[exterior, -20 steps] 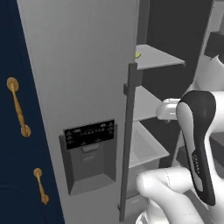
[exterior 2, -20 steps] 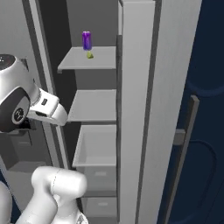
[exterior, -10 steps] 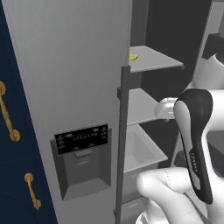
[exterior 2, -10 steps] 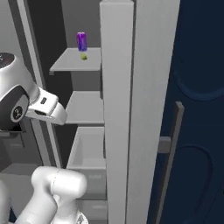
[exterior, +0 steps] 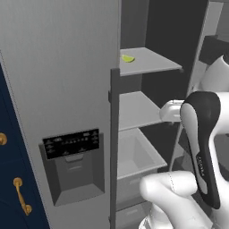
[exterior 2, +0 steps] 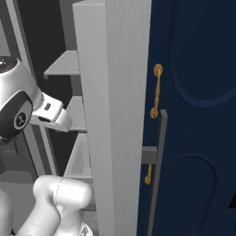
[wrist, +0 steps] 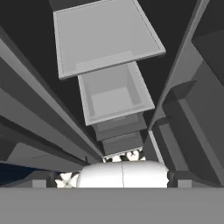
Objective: Grab a lemon wedge from the fridge and one ice cube from the ice bowl, and put them in the glass of lemonade.
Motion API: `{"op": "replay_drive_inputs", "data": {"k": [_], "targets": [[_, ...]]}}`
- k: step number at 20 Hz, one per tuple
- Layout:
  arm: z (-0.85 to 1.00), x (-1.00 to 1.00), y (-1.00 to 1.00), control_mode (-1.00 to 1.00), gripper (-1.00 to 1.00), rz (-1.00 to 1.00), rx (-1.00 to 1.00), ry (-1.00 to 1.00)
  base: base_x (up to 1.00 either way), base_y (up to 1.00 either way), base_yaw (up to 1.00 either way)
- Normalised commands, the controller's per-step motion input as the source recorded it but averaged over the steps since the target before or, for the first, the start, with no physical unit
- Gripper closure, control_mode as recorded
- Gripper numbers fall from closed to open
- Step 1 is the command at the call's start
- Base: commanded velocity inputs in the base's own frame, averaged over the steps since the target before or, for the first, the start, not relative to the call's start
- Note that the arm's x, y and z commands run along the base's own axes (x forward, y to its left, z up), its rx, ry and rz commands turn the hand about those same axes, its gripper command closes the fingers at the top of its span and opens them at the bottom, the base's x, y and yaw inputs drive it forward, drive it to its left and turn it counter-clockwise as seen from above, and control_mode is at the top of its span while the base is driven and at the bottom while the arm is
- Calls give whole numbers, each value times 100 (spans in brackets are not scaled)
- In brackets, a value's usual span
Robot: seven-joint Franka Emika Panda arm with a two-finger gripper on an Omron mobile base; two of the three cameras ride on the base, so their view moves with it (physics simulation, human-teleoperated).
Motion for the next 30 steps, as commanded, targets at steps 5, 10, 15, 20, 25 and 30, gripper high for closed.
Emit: {"op": "replay_drive_inputs", "data": {"k": [5, 10, 15, 20, 25, 30], "targets": [[0, 43, 0, -100, -100, 1, 0, 0, 0, 0, 0], [1, 82, 1, -100, -100, 4, 0, 1, 0, 0, 0], [45, 75, 28, -100, -100, 13, -2, -32, 0, 0, 0], [100, 11, 18, -100, -100, 25, -6, -60, 0, 0, 0], [53, 81, 3, -100, -100, 7, -15, -19, 0, 0, 0], [-22, 100, 0, -100, -100, 0, -6, 14, 0, 0, 0]]}}
